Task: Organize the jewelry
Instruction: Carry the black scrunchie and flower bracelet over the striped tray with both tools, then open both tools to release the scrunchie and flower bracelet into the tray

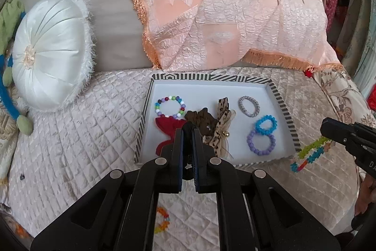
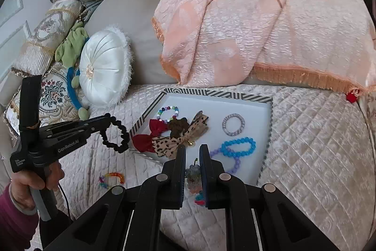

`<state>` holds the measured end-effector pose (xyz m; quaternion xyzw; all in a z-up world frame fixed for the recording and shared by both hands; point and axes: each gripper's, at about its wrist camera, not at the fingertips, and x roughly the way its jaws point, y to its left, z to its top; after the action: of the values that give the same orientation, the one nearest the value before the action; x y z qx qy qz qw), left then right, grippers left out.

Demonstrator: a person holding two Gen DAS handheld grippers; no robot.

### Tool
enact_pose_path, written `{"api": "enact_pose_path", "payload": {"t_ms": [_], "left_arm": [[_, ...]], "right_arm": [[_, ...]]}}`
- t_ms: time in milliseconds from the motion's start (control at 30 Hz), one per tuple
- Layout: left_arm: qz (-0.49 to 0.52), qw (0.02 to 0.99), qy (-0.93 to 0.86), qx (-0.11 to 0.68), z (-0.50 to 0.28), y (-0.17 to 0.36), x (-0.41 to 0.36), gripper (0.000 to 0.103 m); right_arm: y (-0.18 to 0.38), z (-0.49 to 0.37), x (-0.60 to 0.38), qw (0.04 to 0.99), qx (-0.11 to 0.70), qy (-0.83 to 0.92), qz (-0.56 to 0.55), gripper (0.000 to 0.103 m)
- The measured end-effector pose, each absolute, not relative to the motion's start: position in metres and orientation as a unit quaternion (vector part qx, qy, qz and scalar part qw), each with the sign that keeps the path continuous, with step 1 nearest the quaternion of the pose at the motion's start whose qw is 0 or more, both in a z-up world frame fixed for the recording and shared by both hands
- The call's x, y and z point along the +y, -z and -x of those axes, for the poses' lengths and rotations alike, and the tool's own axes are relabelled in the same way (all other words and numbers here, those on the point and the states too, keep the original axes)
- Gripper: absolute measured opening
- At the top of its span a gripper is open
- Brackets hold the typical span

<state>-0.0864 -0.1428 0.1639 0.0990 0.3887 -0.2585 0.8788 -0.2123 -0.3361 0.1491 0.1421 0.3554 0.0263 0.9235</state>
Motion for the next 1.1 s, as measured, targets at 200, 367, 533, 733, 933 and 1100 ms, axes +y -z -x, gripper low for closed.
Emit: {"api": "enact_pose_path", "payload": {"t_ms": [200, 367, 533, 733, 933, 1100], "left_arm": [[-0.111, 0.877, 0.253, 0.393, 0.064, -0.153, -0.160, 0.006], [-0.102, 0.871, 0.253, 0.408, 0.035, -0.143, -0.176, 0.005], [-0.096, 0.866, 0.251, 0.422, 0.003, -0.127, -0.196, 0.005], [-0.100, 0.862, 0.245, 0.432, -0.030, -0.107, -0.223, 0.005], [-0.113, 0.857, 0.223, 0.451, -0.058, -0.079, -0.237, 0.005], [-0.111, 0.850, 0.220, 0.466, -0.069, -0.060, -0.239, 0.007]], "right_arm": [[-0.142, 0.184, -0.331, 0.920, 0.363, -0.039, -0.140, 0.011], [-0.128, 0.154, -0.328, 0.914, 0.378, -0.050, -0.138, 0.011], [-0.104, 0.121, -0.332, 0.903, 0.404, -0.050, -0.141, 0.011], [-0.071, 0.076, -0.346, 0.889, 0.432, -0.037, -0.150, 0.011], [-0.042, 0.040, -0.361, 0.880, 0.451, -0.008, -0.147, 0.011], [-0.026, 0.026, -0.373, 0.871, 0.461, 0.007, -0.168, 0.012]]}}
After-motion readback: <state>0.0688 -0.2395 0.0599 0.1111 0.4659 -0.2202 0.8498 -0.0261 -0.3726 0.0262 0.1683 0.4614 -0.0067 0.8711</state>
